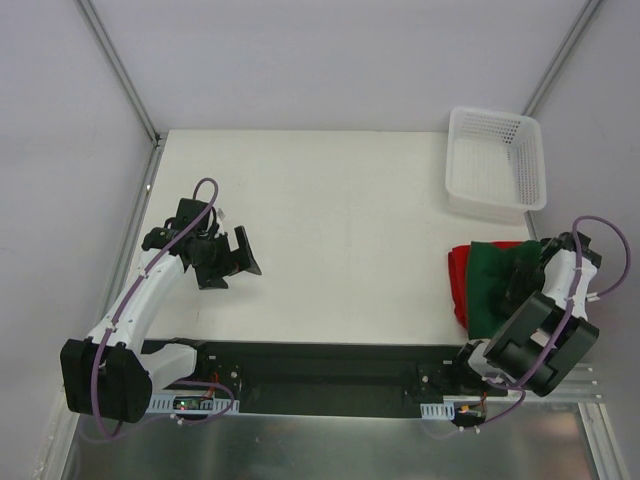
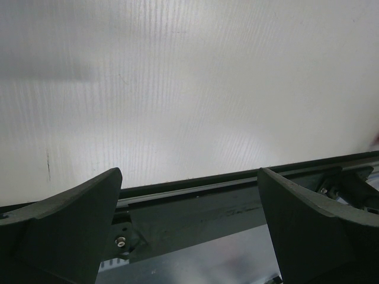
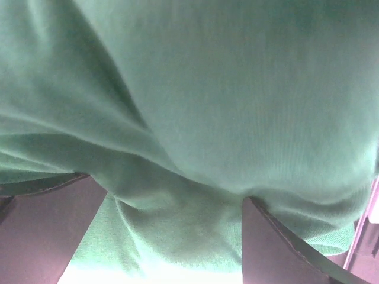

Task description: Fold and stack the t-shirts

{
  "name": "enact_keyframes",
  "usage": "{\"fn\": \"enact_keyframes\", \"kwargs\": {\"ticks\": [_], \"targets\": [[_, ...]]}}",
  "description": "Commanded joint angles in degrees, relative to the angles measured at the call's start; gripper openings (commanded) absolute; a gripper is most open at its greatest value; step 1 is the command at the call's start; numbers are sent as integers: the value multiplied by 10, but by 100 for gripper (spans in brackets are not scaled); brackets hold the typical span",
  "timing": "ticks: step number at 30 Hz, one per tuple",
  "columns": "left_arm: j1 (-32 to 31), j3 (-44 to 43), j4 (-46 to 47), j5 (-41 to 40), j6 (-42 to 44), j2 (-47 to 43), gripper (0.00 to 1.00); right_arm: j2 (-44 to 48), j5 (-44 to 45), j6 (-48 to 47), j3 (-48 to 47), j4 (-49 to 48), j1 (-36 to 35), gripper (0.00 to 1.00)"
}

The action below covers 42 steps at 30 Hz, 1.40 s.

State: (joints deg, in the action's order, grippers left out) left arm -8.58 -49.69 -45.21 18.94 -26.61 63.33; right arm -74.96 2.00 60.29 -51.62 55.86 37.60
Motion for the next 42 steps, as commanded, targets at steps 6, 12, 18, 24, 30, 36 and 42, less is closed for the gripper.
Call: {"fn": "enact_keyframes", "kwargs": {"ticks": [6,12,18,24,30,36,42], "targets": [[-1,11,4,3,-1,-16,99,45,11,42,17,36,9,96],[-1,16,5,4,-3,-15,99,26,34,-22,-121,75,-9,96],[-1,8,6,5,-2,-7,99,-67,20,-162,-275,106,-40,96],[-1,2,5,4,0,-1,99,-166,17,-304,-386,159,-92,96],[-1,10,5,4,-2,0,99,-183,21,-377,-407,192,-116,96],[-1,11,4,3,-4,4,99,-188,58,-413,-382,201,-116,96],[-1,11,6,1,-2,16,99,-175,56,-409,-315,172,-115,96]]}}
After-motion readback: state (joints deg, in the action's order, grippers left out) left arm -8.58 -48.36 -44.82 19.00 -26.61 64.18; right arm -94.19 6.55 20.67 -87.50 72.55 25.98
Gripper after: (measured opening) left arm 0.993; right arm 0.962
